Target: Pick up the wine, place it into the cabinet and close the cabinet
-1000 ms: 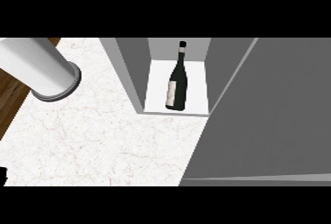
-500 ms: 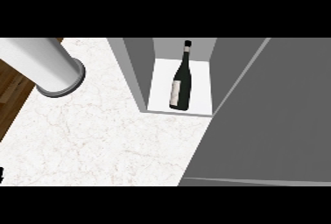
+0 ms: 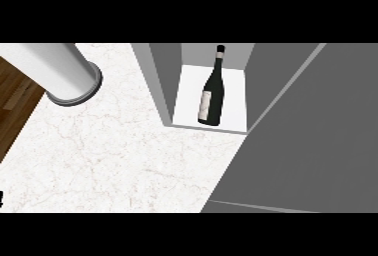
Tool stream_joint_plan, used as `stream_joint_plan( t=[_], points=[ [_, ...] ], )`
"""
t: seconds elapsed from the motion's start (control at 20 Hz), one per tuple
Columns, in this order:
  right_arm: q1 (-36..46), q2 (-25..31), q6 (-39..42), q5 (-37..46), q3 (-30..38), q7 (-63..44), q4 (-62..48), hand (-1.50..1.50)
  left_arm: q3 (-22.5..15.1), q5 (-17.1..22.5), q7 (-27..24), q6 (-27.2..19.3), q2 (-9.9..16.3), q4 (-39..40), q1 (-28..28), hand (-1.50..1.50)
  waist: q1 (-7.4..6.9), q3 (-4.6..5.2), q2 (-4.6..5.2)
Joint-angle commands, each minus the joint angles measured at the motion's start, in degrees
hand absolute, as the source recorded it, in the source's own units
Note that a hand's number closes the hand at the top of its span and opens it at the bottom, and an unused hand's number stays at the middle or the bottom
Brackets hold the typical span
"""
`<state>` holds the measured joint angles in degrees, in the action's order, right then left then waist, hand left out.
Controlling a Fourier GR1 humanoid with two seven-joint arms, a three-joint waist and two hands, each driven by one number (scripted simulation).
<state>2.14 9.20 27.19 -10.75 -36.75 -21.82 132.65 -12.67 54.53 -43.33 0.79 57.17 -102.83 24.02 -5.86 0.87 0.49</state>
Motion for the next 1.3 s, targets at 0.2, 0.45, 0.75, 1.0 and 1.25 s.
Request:
stream_joint_plan(
  t=[0.2, 0.45, 0.75, 1.0, 1.25],
  points=[
    [5.2, -8.7, -7.7, 3.8, 0.4, -2.0, -8.0, 1.50, 0.0, 0.2, 0.6, 0.9, 0.1, -0.4, -1.4, 1.50, -0.69, 0.16, 1.06],
    [7.9, -8.8, -6.4, 4.2, 4.9, -2.0, -9.4, 1.50, -0.5, -0.3, 0.4, 1.5, 0.2, -0.7, -1.1, 1.50, -3.12, 0.18, 1.54],
    [17.2, -8.9, -6.9, 4.4, 10.9, -1.8, -15.6, 1.50, -1.0, -0.4, 1.5, 2.6, 0.7, -1.8, -3.0, 1.50, -4.38, 0.17, 1.99],
    [29.4, -9.1, -13.5, 8.9, 13.9, -2.0, -25.3, 1.50, -1.3, -0.5, 1.3, 2.6, -0.1, -1.9, -3.9, 1.50, -6.35, 0.00, 2.11],
    [41.2, -9.2, -18.6, 11.1, 17.7, -2.3, -35.6, 1.50, -0.7, -0.3, 2.2, 2.8, 0.5, -1.1, -5.7, 1.50, -7.33, -0.08, 2.79]
  ],
)
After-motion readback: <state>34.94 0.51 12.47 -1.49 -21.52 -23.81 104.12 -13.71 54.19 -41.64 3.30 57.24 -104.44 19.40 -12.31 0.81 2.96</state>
